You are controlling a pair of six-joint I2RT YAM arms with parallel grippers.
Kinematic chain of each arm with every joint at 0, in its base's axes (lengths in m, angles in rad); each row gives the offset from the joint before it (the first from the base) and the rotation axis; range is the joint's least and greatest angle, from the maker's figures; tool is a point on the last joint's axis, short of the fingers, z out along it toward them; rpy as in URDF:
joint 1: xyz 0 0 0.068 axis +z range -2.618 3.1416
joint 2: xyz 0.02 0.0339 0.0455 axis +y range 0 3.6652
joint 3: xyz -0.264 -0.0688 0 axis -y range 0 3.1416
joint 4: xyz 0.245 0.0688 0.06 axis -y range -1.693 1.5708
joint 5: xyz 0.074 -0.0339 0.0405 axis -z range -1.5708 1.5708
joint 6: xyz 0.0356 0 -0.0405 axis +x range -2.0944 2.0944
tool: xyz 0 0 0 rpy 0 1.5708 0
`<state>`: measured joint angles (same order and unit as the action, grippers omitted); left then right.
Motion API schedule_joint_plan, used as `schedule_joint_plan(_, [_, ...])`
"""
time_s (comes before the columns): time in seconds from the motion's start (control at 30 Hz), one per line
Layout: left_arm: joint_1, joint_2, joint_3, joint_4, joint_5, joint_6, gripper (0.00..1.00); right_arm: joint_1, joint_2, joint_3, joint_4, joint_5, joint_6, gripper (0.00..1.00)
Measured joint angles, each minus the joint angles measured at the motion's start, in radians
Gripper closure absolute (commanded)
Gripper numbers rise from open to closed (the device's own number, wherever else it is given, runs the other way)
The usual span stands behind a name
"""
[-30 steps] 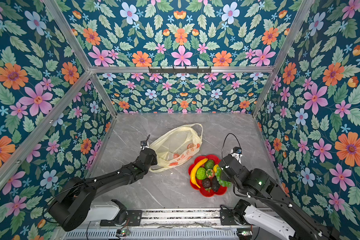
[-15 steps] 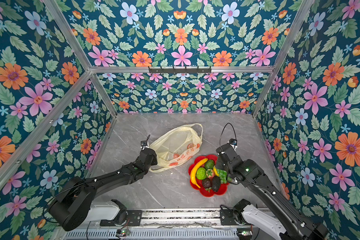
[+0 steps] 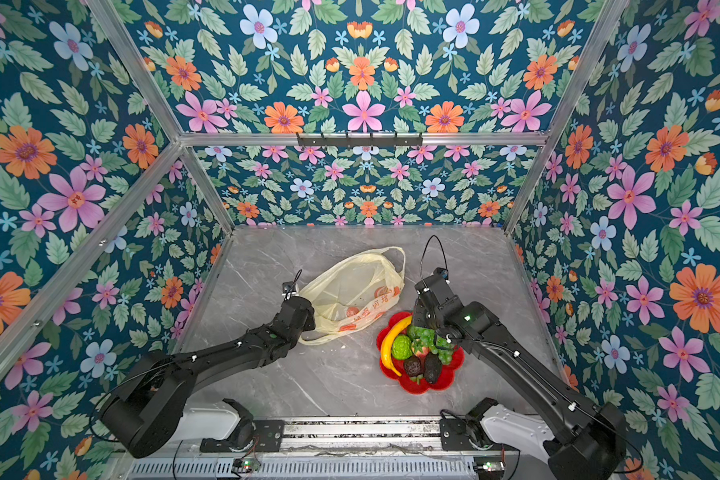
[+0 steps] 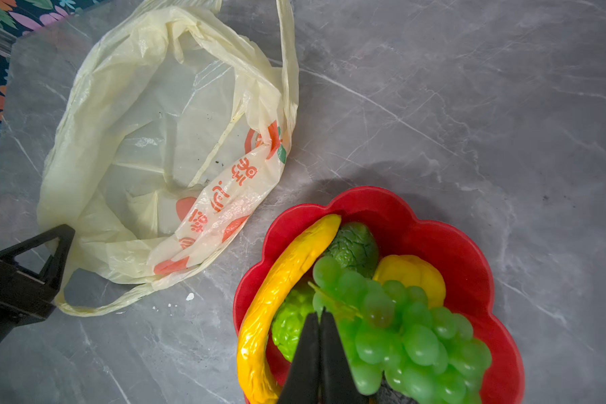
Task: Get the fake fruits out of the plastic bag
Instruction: 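Lower the grapes onto the red plate and open the right gripper, then open the left gripper off the bag rim while the right gripper draws back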
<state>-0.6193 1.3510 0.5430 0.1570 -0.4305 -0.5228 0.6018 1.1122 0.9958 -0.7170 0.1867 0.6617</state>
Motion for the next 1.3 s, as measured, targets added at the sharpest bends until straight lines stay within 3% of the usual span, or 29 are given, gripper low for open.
schedule_joint_plan(0.3, [0.000,0.002,0.002,0.000,0.000,0.000,1.00,0.000,0.099,0.004,0.051,-0.026,-0.020,0.96])
schedule_joint_plan(0.47, [0.000,0.002,0.002,0.000,0.000,0.000,1.00,0.000,0.124,-0.002,0.063,-0.021,-0.037,0.79])
schedule_joint_plan(0.53, [0.000,0.002,0.002,0.000,0.000,0.000,1.00,-0.001,0.133,-0.002,0.063,-0.017,-0.041,0.65])
schedule_joint_plan(0.63, [0.000,0.002,0.002,0.000,0.001,0.002,1.00,-0.002,0.149,0.005,0.061,-0.009,-0.064,0.53])
schedule_joint_plan(0.8, [0.000,0.010,0.011,0.000,0.006,0.004,1.00,-0.005,0.146,0.011,0.055,0.017,-0.071,0.43])
schedule_joint_plan(1.13, [0.000,0.031,0.020,0.000,0.013,0.012,1.00,-0.022,0.093,-0.010,0.045,0.027,-0.089,0.13])
schedule_joint_plan(1.3, [0.003,0.107,0.114,-0.034,0.039,0.046,1.00,-0.025,0.040,-0.019,0.030,0.032,-0.091,0.04])
